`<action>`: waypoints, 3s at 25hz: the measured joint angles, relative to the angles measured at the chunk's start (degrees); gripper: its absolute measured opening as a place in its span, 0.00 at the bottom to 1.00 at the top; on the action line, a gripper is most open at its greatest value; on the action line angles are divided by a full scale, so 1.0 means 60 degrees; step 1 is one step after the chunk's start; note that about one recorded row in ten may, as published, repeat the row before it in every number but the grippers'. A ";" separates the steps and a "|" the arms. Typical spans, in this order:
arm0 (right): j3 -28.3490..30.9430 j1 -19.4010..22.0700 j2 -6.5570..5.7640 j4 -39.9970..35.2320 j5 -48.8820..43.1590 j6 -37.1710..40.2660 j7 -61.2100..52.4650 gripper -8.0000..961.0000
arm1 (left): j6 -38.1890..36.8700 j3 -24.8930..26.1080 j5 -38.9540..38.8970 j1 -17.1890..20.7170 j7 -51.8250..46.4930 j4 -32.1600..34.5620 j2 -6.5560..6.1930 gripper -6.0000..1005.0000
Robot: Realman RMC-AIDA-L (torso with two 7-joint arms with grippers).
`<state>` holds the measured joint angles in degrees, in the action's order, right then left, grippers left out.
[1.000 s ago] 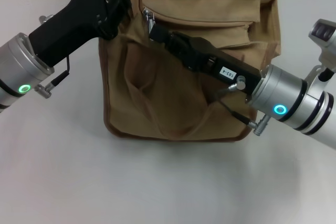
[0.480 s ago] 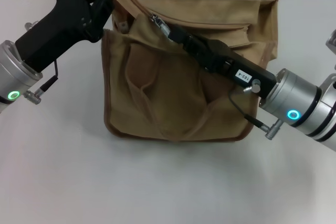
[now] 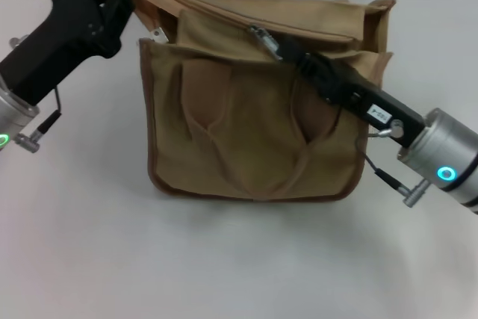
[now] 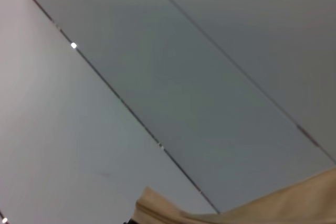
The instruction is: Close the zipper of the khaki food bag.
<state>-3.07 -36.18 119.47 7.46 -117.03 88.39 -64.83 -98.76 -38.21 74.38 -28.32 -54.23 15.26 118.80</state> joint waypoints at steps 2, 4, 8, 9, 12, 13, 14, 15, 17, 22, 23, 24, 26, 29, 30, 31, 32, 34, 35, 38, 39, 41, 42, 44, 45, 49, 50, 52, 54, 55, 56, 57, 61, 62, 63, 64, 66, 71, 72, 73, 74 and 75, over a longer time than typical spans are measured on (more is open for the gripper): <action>0.0078 0.0138 -0.0009 -0.0134 0.0002 0.0120 -0.0073 0.01 | 0.0099 0.0208 -0.0001 0.0136 0.0001 0.0011 -0.0009 0.02; 0.0141 0.0269 -0.0008 -0.0287 0.0004 0.0251 -0.0161 0.01 | 0.0145 0.0269 -0.0001 0.0179 0.0002 0.0013 -0.0009 0.02; 0.0255 0.0540 -0.0010 -0.0529 0.0011 0.0536 -0.0346 0.01 | 0.0270 0.0344 -0.0010 0.0290 0.0001 0.0027 -0.0022 0.02; 0.0284 0.0609 -0.0014 -0.0592 0.0015 0.0587 -0.0381 0.01 | 0.0317 0.0346 -0.0012 0.0300 0.0001 0.0032 -0.0027 0.02; 0.0397 0.0823 -0.0021 -0.0701 0.0026 0.0698 -0.0438 0.01 | 0.0473 0.0349 -0.0022 0.0312 0.0001 0.0035 -0.0029 0.02; 0.0447 0.0889 -0.0020 -0.0716 0.0026 0.0731 -0.0452 0.01 | 0.0534 0.0349 -0.0023 0.0318 0.0001 0.0035 -0.0030 0.02; 0.0532 0.0999 -0.0020 -0.0820 0.0026 0.0857 -0.0510 0.01 | 0.0562 0.0349 -0.0022 0.0320 0.0001 0.0035 -0.0030 0.02; 0.0550 0.1025 -0.0020 -0.0866 0.0026 0.0960 -0.0534 0.01 | 0.0577 0.0349 -0.0023 0.0323 0.0001 0.0035 -0.0029 0.02; 0.0557 0.1039 -0.0020 -0.0906 0.0025 0.1153 -0.0547 0.01 | 0.0574 0.0340 -0.0023 0.0323 0.0000 0.0035 -0.0027 0.02; 0.0539 0.0930 -0.0020 -0.0944 -0.0001 0.2360 -0.0466 0.01 | 0.0511 0.0278 -0.0024 0.0242 -0.0073 0.0035 -0.0010 0.02; 0.0548 0.0885 -0.0019 -0.0946 0.0001 0.2456 -0.0464 0.01 | 0.0492 0.0275 -0.0024 0.0235 -0.0080 0.0036 -0.0007 0.02; 0.0552 0.0823 -0.0020 -0.0951 0.0006 0.2500 -0.0469 0.01 | 0.0448 0.0268 -0.0025 0.0221 -0.0083 0.0035 0.0005 0.02; 0.0522 0.0601 -0.0019 -0.1024 -0.0006 0.2468 -0.0617 0.01 | 0.0425 0.0264 -0.0024 0.0210 -0.0084 0.0033 0.0012 0.02; 0.0416 0.0253 -0.0022 -0.1276 -0.0050 0.2216 -0.1149 0.02 | 0.0323 0.0260 -0.0005 0.0110 -0.0095 -0.0025 0.0019 0.02; 0.0333 0.0149 -0.0019 -0.1341 -0.0058 0.2117 -0.1326 0.02 | 0.0323 0.0260 -0.0005 0.0110 -0.0095 -0.0025 0.0019 0.02; 0.0255 0.0052 -0.0017 -0.1386 -0.0063 0.2040 -0.1465 0.02 | 0.0312 0.0260 0.0009 0.0082 -0.0097 -0.0032 0.0019 0.02; 0.0186 -0.0021 -0.0017 -0.1411 -0.0065 0.1996 -0.1533 0.03 | 0.0308 0.0260 0.0025 0.0060 -0.0098 -0.0035 0.0019 0.02; 0.0047 -0.0145 -0.0023 -0.1608 -0.0070 0.2007 -0.1830 0.03 | 0.0303 0.0260 0.0037 0.0004 -0.0100 -0.0034 0.0024 0.02; -0.0028 -0.0176 -0.0033 -0.1911 -0.0072 0.2130 -0.2225 0.07 | 0.0298 0.0260 0.0039 -0.0036 -0.0104 -0.0031 0.0023 0.02; -0.0446 -0.0215 -0.0067 -0.3408 -0.0074 0.2857 -0.4102 0.18 | 0.0291 0.0257 0.0060 -0.0157 -0.0118 -0.0032 0.0021 0.02; -0.0874 -0.0256 -0.0148 -0.4570 -0.0033 0.3319 -0.5974 0.22 | 0.0291 0.0216 0.0067 -0.0215 -0.0127 -0.0026 0.0022 0.02; -0.1083 -0.0302 -0.0219 -0.4971 -0.0014 0.3456 -0.6730 0.30 | 0.0294 0.0183 0.0069 -0.0244 -0.0131 -0.0022 0.0024 0.02; -0.1313 -0.0398 -0.0341 -0.5327 0.0008 0.3581 -0.7615 0.35 | 0.0300 0.0134 0.0073 -0.0288 -0.0132 -0.0019 0.0026 0.02; -0.1907 -0.0735 -0.0617 -0.5578 0.0011 0.3715 -0.9034 0.43 | 0.0301 0.0059 0.0081 -0.0363 -0.0127 -0.0012 0.0032 0.03; -0.1907 -0.0735 -0.0617 -0.5578 0.0011 0.3715 -0.9034 0.44 | 0.0288 0.0028 0.0086 -0.0397 -0.0120 -0.0006 0.0040 0.03; -0.2198 -0.1191 -0.0683 -0.5598 0.0075 0.3570 -0.9765 0.48 | 0.0190 0.0002 0.0074 -0.0522 -0.0128 0.0009 0.0053 0.03; -0.2217 -0.1285 -0.0693 -0.5600 0.0091 0.3548 -0.9814 0.49 | 0.0165 0.0001 0.0070 -0.0551 -0.0131 0.0011 0.0053 0.03; -0.2272 -0.1457 -0.0771 -0.5606 0.0102 0.3545 -0.9926 0.50 | 0.0098 -0.0002 0.0062 -0.0600 -0.0136 0.0013 0.0053 0.03; -0.2280 -0.1544 -0.0898 -0.5613 0.0151 0.3551 -1.0217 0.52 | 0.0032 -0.0004 0.0060 -0.0649 -0.0173 0.0029 0.0051 0.03; -0.2294 -0.1568 -0.0992 -0.5616 0.0202 0.3549 -1.0445 0.53 | 0.0014 -0.0005 0.0060 -0.0664 -0.0195 0.0035 0.0051 0.03; -0.2324 -0.1591 -0.1094 -0.5621 0.0243 0.3535 -1.0682 0.54 | 0.0000 -0.0005 0.0062 -0.0680 -0.0219 0.0042 0.0050 0.03; -0.2433 -0.1620 -0.1235 -0.5610 0.0279 0.3506 -1.0976 0.55 | -0.0007 -0.0005 0.0062 -0.0693 -0.0232 0.0044 0.0050 0.03; -0.3027 -0.1677 -0.1651 -0.5541 0.0307 0.3220 -1.2318 0.61 | -0.0027 -0.0005 0.0056 -0.0714 -0.0215 0.0049 0.0049 0.03; -0.3161 -0.1668 -0.1667 -0.5536 0.0307 0.3109 -1.2620 0.62 | -0.0028 -0.0005 0.0053 -0.0719 -0.0192 0.0050 0.0049 0.03; -0.3290 -0.1653 -0.1669 -0.5525 0.0307 0.2997 -1.2853 0.64 | -0.0036 -0.0004 0.0051 -0.0720 -0.0180 0.0050 0.0049 0.03; -0.3607 -0.1637 -0.1652 -0.5430 0.0305 0.2790 -1.3091 0.66 | -0.0070 -0.0003 0.0047 -0.0720 -0.0173 0.0050 0.0048 0.03; -0.3788 -0.1654 -0.1638 -0.5317 0.0305 0.2688 -1.3130 0.66 | -0.0097 -0.0003 0.0045 -0.0725 -0.0176 0.0050 0.0048 0.03; -0.4387 -0.1887 -0.1543 -0.4949 0.0316 0.2241 -1.3147 0.66 | -0.0233 -0.0001 0.0041 -0.0747 -0.0233 0.0050 0.0048 0.03; -0.4492 -0.1933 -0.1530 -0.4949 0.0316 0.2138 -1.3148 0.66 | -0.0264 0.0008 0.0041 -0.0747 -0.0236 0.0050 0.0048 0.03; -0.4590 -0.1965 -0.1514 -0.4949 0.0319 0.2060 -1.3148 0.66 | -0.0286 0.0013 0.0041 -0.0747 -0.0237 0.0050 0.0048 0.03; -0.4744 -0.2015 -0.1478 -0.4968 0.0345 0.1901 -1.3133 0.66 | -0.0305 0.0017 0.0041 -0.0747 -0.0237 0.0050 0.0048 0.03; -0.4744 -0.2015 -0.1478 -0.4968 0.0345 0.1901 -1.3133 0.66 | -0.0331 0.0020 0.0040 -0.0747 -0.0237 0.0049 0.0048 0.03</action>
<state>-31.53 -48.28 110.61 -22.35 -114.95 99.80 -143.63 -100.74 -38.09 74.62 -32.80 -55.65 15.56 119.09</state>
